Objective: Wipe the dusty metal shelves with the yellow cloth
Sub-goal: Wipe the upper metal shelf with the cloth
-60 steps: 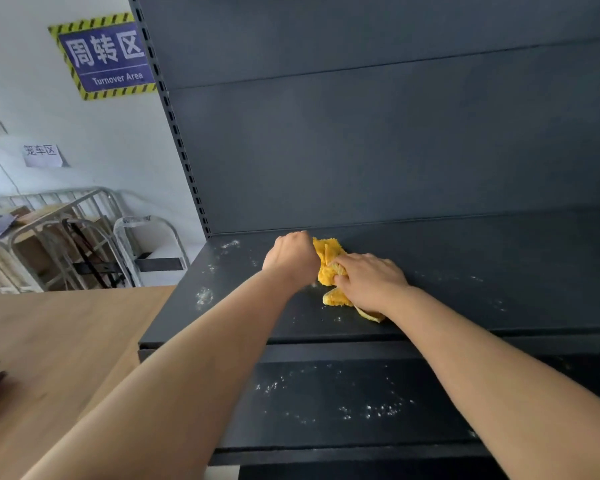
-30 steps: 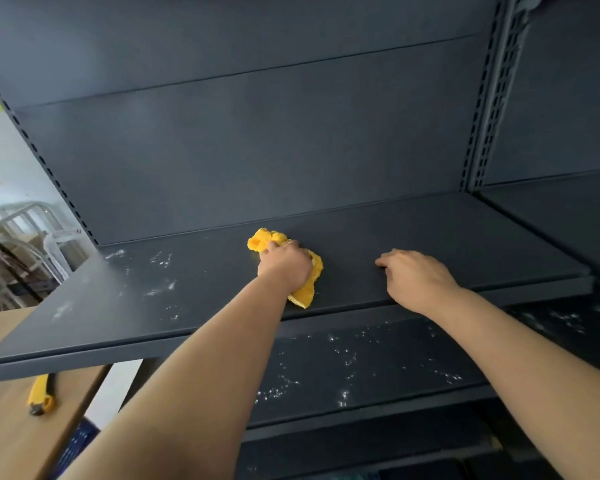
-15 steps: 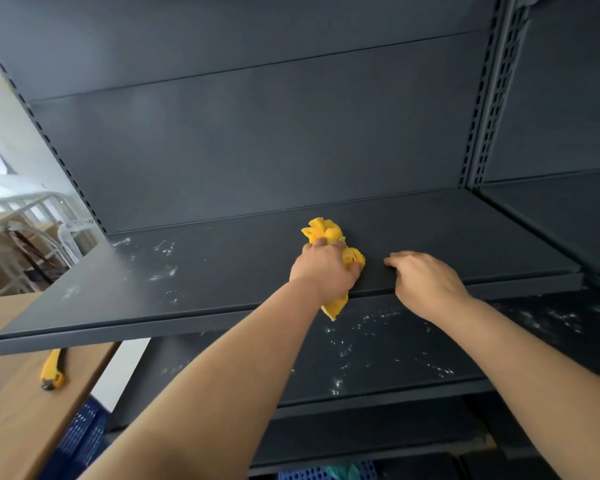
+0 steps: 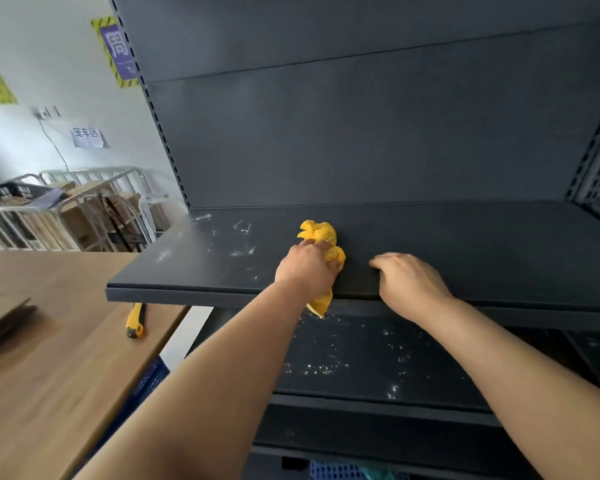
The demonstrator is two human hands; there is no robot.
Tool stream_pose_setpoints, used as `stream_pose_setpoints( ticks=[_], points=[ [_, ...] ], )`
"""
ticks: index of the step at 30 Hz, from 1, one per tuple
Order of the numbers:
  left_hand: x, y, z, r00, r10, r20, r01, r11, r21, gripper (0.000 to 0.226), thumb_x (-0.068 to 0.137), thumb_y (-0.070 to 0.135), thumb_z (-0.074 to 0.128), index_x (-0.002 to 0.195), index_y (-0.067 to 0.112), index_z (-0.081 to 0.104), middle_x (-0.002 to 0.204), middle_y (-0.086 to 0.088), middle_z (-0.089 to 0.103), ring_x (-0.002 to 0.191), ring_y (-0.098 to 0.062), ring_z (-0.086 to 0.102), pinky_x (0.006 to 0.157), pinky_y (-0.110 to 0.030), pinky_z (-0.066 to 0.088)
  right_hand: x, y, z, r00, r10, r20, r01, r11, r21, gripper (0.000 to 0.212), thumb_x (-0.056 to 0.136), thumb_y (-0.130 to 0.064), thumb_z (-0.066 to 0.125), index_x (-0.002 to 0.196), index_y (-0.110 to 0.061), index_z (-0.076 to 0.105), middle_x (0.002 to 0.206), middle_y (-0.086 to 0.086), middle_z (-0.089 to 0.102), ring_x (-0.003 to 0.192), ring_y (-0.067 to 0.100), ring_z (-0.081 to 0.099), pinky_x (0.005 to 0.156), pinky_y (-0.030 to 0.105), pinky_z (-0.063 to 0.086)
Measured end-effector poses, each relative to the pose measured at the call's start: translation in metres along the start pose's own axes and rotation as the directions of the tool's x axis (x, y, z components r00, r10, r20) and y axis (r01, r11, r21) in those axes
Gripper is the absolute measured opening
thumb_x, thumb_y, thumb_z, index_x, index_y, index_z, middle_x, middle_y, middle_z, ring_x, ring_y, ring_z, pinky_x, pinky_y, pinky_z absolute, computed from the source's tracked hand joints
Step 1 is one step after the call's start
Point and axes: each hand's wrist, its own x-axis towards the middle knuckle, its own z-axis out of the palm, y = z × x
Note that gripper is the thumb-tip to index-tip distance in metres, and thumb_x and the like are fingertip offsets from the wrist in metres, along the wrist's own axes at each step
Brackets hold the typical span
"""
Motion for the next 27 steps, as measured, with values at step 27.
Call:
stream_pose_setpoints(
  ticks=[27],
  points=[
    [0.004,-0.262,-0.090,0.953,-0.270,-0.140,0.284,0.954,0.093,0.038,0.092,0.038,0.043,0.129,0.032,0.051,0.128,-0.003,0.054,0.114,-0.032,0.048,0.088,-0.042,0.041,0.084,-0.215,0.094,0.957,-0.291,-0.009,0.291,0.956,0.038,0.039,0.093,-0.005,0.040,0.122,-0.020,0.061,0.129,-0.008,0.059,0.138,0.013,0.036,0.099,0.034,0.038]
  ],
)
